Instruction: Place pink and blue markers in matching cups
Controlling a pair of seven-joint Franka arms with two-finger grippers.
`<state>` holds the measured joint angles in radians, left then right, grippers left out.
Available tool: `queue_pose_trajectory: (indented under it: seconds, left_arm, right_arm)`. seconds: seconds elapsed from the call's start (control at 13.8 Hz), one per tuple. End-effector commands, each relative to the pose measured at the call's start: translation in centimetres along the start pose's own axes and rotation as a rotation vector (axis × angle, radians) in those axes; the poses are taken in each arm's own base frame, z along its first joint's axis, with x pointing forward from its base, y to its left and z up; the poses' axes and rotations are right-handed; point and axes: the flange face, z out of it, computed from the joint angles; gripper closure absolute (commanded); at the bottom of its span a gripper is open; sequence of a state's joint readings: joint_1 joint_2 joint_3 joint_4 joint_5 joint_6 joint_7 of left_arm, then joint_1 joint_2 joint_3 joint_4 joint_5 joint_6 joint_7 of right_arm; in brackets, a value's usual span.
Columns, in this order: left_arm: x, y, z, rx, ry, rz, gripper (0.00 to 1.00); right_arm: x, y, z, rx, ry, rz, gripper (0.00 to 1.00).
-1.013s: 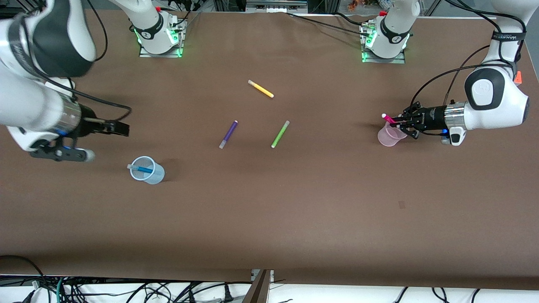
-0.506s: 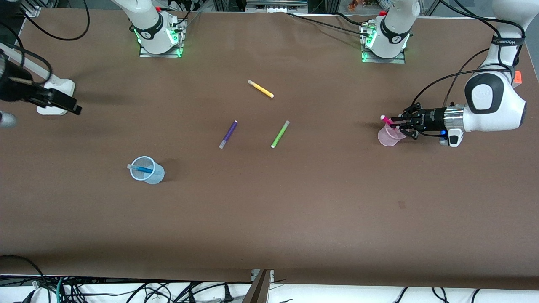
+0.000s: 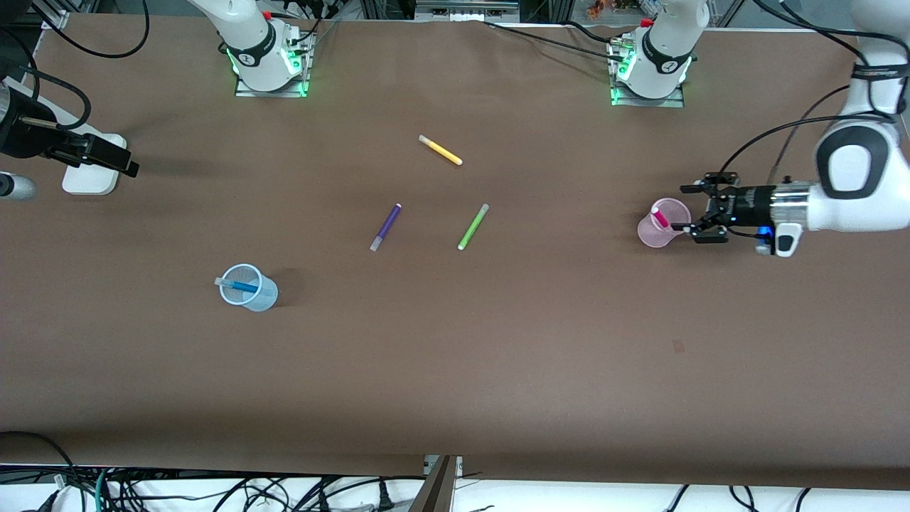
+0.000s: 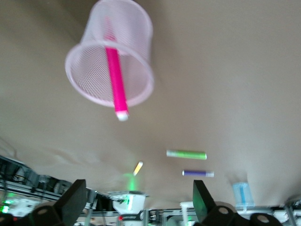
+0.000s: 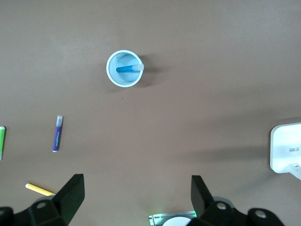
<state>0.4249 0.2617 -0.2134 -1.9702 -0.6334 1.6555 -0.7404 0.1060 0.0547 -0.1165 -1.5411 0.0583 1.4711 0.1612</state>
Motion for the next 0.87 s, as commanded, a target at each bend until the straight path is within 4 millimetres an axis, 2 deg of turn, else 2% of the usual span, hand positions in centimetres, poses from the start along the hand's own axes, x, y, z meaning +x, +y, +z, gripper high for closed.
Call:
queue_pose_trajectory:
  seconds: [0.0, 0.07, 0.22, 0.36, 0.58, 0.72, 0.8]
  left_arm:
    - [-5.9, 3.9, -5.9, 0.081, 0.147, 0.084, 0.0]
    - [-7.8, 4.8, -7.0, 0.09, 0.18, 0.133, 0.0]
    - [-11.0, 6.3, -10.5, 0.052, 0.245, 0.204, 0.0]
    - [-14.5, 7.7, -11.2, 0.087, 0.322, 0.32, 0.0]
    - [-20.7, 9.9, -8.3, 0.325, 0.58, 0.575, 0.0]
    - [-23.3, 11.0, -8.1, 0.351, 0.662, 0.644, 0.0]
    - [-24.4, 11.4, -7.0, 0.376, 0.676, 0.68, 0.0]
  right_arm:
    - [0.0, 0.1, -0.5, -0.018, -0.003, -0.017, 0.0]
    - [0.0, 0.1, -0.5, -0.018, -0.003, -0.016, 0.0]
    - [0.0, 0.0, -0.5, -0.018, -0.003, -0.016, 0.0]
    - [0.0, -0.1, -0.5, -0.016, 0.0, -0.016, 0.0]
    - [0.2, 0.0, -0.3, -0.019, -0.005, -0.017, 0.0]
    - [0.3, 0.2, -0.2, -0.022, -0.007, -0.015, 0.0]
    - [0.3, 0.3, -0.2, -0.026, -0.008, -0.015, 0.0]
